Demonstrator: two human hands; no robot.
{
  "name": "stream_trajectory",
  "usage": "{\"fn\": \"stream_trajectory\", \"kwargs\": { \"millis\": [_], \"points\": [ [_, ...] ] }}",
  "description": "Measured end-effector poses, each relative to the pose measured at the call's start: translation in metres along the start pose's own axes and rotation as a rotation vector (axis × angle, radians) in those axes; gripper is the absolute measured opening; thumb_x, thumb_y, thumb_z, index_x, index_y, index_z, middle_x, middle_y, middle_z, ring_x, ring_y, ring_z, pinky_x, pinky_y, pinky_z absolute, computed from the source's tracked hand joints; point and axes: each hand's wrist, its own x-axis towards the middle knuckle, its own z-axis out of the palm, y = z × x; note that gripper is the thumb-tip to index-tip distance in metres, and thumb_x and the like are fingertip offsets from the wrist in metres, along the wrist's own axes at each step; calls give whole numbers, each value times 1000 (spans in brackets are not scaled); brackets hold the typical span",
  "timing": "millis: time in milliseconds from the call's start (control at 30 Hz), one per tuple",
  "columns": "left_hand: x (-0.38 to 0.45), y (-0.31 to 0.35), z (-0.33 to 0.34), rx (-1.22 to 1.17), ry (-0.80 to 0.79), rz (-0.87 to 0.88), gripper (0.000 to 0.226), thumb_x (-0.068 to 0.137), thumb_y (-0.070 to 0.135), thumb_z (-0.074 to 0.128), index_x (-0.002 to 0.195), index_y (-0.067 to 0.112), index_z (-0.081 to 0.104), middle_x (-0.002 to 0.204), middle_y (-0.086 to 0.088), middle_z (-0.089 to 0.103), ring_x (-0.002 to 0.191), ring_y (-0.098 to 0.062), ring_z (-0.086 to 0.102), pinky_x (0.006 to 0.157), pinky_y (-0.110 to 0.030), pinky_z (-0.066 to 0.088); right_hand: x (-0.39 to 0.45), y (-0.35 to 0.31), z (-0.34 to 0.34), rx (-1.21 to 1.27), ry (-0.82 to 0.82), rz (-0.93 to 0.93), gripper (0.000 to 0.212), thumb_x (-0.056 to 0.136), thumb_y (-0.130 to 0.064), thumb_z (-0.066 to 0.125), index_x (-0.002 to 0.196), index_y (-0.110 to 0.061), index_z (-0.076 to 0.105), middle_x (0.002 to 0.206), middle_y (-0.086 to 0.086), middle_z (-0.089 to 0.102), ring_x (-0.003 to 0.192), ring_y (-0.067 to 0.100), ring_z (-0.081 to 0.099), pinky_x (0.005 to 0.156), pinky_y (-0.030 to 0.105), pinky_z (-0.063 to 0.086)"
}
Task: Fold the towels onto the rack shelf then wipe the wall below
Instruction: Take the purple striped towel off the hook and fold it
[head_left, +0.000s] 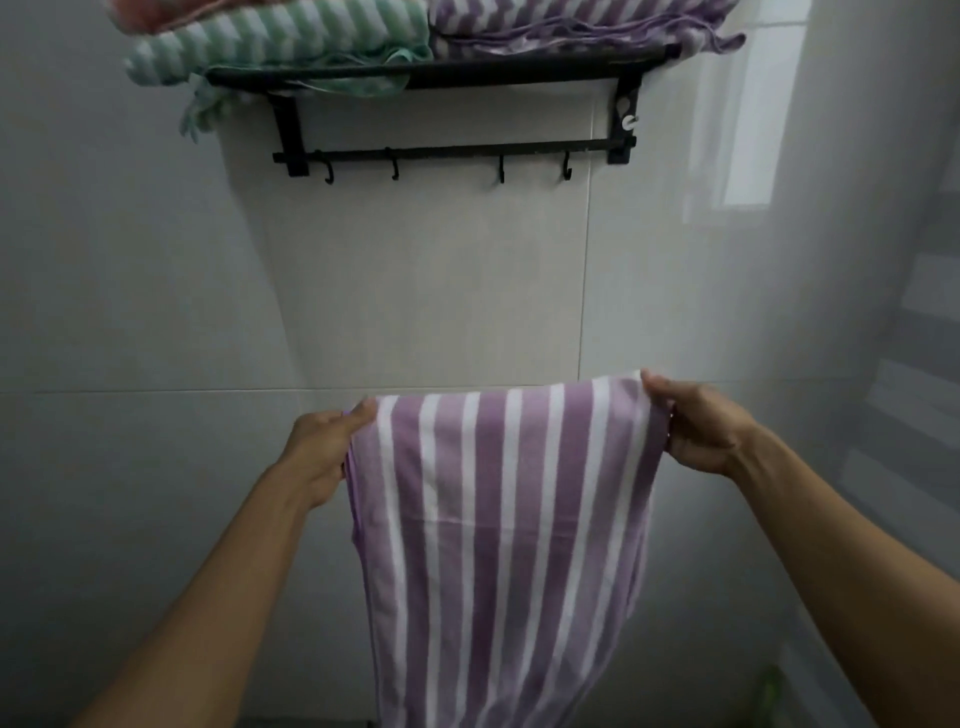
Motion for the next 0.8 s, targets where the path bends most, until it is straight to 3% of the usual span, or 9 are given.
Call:
{"fn": "stream_trajectory", "kwargs": {
  "millis": [133,233,300,367,433,500,567,700,800],
  "points": [
    [5,39,9,-28,-98,43,33,93,30,68,99,-2,69,89,-14,73,64,-20,69,64,-33,61,-13,11,11,-147,-170,105,60,69,-19,86,122,0,66,117,19,73,99,33,74,75,39,63],
    [3,55,9,-79,-142,74,30,94,31,65,95,1,69,90,-14,72,65,-18,71,63,-31,62,-12,13,17,-83,-131,26,44,81,-11,73,121,6,65,120,27,69,97,37,73,81,46,62],
    [2,58,3,-176,-280,115,48,80,41,77,106,1,70,103,-16,74,83,-23,74,74,-36,62,-7,0,19,13,-88,-58,48,83,-16,72,124,8,64,121,29,68,96,37,72,84,47,61],
    [-5,34,1,-9,-349,83,76,56,44,93,112,-1,70,109,-20,74,90,-28,74,72,-37,61,-5,-9,18,47,-100,-68,51,85,-20,72,128,6,63,120,27,68,98,36,71,86,48,60],
    [-11,2,4,150,-229,22,63,62,34,92,106,-6,71,105,-25,73,79,-29,73,65,-36,60,-4,-14,16,45,-58,-54,54,82,-16,73,128,10,61,112,25,72,90,32,73,79,44,62],
    [-5,-11,8,55,-95,-11,37,81,22,80,104,-5,71,96,-19,76,68,-23,71,64,-32,58,-4,-17,9,60,-19,-56,55,80,-17,73,126,11,62,104,22,74,83,30,75,71,40,63],
    [1,-1,10,-46,-101,-13,24,90,19,71,106,1,71,92,-12,76,66,-20,69,64,-30,56,-9,-15,5,77,-28,-3,46,81,-23,72,117,5,69,106,21,75,85,29,75,72,40,63],
    [2,10,15,-23,-155,-42,25,95,23,65,108,1,69,100,-15,71,65,-17,69,61,-29,57,-19,5,3,-161,-49,79,55,68,-15,86,113,11,68,115,28,71,88,32,75,70,37,63],
    [1,12,17,-21,-103,-57,26,92,22,69,108,2,68,102,-14,72,68,-16,68,62,-27,58,-15,3,0,-107,31,57,68,55,-24,94,108,11,69,114,30,70,88,34,74,73,40,63]
  ]
}}
